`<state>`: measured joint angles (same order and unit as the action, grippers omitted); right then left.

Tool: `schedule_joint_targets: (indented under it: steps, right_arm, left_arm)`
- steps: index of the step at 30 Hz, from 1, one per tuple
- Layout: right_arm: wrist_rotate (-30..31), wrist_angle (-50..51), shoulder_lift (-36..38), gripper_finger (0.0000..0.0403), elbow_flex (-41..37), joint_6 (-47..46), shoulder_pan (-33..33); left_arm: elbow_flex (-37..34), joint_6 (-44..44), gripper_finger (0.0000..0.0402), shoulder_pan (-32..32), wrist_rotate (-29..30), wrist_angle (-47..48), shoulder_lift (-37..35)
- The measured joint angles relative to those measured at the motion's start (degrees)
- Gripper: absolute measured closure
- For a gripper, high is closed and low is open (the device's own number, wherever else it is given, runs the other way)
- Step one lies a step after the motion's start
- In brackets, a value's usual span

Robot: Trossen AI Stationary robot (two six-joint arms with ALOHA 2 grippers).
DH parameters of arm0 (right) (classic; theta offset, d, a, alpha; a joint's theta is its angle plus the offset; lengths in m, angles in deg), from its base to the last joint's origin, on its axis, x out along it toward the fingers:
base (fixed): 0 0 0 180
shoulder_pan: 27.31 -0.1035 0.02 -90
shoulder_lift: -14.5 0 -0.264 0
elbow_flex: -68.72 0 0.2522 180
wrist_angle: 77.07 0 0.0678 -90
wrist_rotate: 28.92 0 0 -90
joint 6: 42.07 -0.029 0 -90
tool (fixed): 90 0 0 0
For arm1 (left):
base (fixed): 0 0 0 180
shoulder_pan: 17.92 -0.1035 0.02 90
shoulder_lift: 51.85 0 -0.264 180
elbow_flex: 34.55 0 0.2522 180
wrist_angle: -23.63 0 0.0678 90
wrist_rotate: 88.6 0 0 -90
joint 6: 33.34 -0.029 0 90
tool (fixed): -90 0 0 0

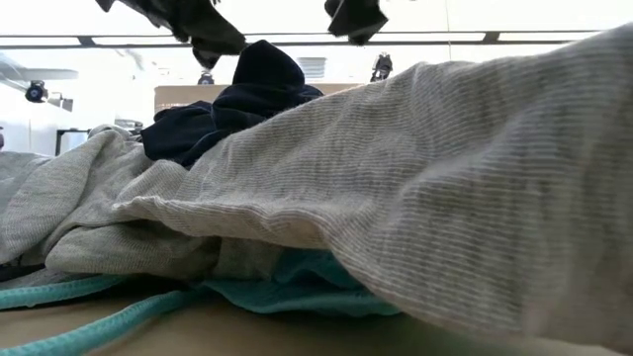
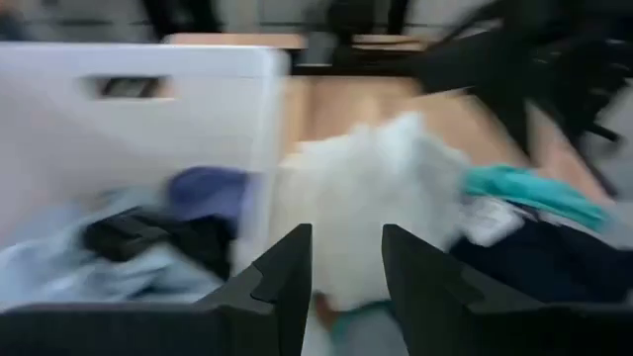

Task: Sort clothes
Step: Put the blue boxers into the white bin

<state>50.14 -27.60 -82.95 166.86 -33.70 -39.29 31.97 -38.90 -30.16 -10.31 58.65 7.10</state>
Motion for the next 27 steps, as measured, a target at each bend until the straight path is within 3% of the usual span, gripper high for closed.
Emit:
schedule_joint_targets:
  steps: [7, 12, 19, 27]
  right_arm:
    - [0.02, -3.34, -5.71, 0.0197, 0.00, -0.84, 0.52]
    - [-1.21, -5.84, -7.75, 0.0197, 0.00, -0.91, 0.49]
    - [-5.88, -10.35, -10.93, 0.0197, 0.02, -2.43, 0.64]
    - [-7.71, -14.68, -15.25, 0.0197, 0.04, -4.42, 2.24]
  left_arm:
    - [-2.54, -1.72, 0.0288, 15.48, 5.27, 0.12, -0.68]
    - [-9.71, -1.49, 0.0288, 22.89, 9.53, -9.21, -2.90]
    - [-22.34, 0.06, 0.0288, 24.25, 9.77, -27.94, -8.45]
    - [-27.93, 0.77, 0.0288, 24.30, 9.77, -34.73, -12.79]
